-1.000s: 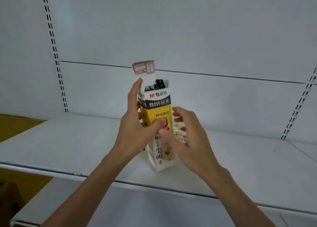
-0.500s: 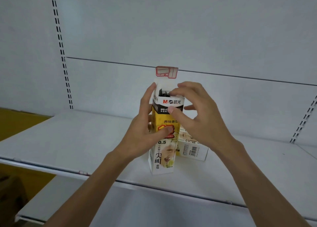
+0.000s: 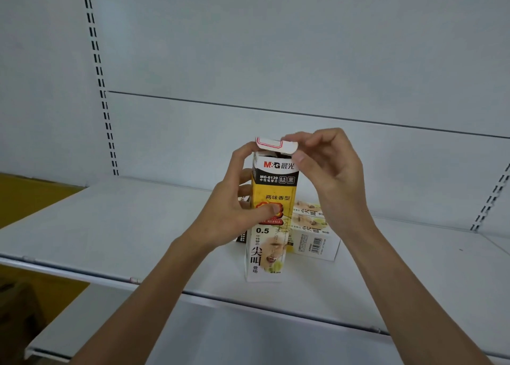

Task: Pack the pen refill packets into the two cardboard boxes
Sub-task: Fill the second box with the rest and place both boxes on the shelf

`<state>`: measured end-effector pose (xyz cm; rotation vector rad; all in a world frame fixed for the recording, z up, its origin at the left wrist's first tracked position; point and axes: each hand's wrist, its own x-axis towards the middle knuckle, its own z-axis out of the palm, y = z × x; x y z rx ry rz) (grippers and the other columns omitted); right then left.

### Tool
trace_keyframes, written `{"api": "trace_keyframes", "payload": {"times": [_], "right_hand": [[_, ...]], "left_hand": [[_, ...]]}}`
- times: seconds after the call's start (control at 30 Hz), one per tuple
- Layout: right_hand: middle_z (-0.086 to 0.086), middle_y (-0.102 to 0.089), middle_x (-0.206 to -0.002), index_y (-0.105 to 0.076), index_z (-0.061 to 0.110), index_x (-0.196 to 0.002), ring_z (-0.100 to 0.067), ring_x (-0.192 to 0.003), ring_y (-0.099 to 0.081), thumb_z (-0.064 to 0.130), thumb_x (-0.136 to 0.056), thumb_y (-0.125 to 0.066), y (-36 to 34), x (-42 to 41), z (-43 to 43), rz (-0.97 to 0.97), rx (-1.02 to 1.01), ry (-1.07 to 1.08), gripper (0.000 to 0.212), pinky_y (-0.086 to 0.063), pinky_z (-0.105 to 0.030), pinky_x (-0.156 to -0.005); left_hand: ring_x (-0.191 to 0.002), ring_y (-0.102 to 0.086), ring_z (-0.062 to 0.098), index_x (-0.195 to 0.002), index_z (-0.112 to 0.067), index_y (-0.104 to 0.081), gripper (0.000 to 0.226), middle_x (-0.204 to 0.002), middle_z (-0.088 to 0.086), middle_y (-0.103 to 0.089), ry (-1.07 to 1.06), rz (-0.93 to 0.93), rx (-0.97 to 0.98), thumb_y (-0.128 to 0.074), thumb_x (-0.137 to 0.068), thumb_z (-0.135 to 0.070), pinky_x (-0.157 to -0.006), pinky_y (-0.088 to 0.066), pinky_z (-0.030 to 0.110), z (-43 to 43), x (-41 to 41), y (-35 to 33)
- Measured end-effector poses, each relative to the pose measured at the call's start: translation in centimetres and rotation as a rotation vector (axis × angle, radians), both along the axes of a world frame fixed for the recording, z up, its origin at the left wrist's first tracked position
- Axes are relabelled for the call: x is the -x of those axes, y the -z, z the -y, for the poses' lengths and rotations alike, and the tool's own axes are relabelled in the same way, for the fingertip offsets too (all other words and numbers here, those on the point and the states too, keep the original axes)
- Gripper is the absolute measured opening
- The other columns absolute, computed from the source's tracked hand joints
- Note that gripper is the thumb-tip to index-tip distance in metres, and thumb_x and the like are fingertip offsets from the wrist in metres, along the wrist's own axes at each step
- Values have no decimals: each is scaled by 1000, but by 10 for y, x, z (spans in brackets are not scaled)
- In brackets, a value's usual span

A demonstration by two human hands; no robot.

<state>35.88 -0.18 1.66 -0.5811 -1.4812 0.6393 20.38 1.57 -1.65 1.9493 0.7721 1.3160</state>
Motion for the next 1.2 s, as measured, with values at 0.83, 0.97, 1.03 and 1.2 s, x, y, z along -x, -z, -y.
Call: {"api": "trace_keyframes", "payload": {"times": [0.83,0.97,1.03,1.2], "right_hand": [[14,-61,-109,-62,30,-94,0,-107,-55,22,-85,-53,-11,-7,4,463,-79,139,16,-53,-23,-83],[18,-35,-134,-36,42,-131,-1,-130,-32,38,-74,-68,18,-11,11,616,-26,257,65,-35,-27,-105],[20,-31,-128,-24,45,-136,-6,-127,-32,52,-62,-72,42,-13,16,643,77,346,89,-35,-26,-100],[6,-49,-122,-48,23,-123,-13,-113,-49,49,-61,-77,82,-23,31,831,107,543,73,-46,-29,-86]], "left_hand": [[-90,-66,10,-112,-65,-24,81,-103,-13,-61,-58,41,-43,-76,-70,-18,-73,-56,29,4,-2,7],[-82,-67,10,-109,-48,-30,72,-100,-1,-62,-160,137,-68,-77,-69,-11,-67,-56,28,9,-5,3],[-78,-68,12,-102,-45,-30,68,-98,2,-62,-237,302,13,-77,-69,-8,-66,-57,31,11,-6,6],[-78,-68,11,-101,-35,-25,60,-89,-3,-62,-382,529,245,-75,-72,-18,-74,-56,34,21,-9,31]]}}
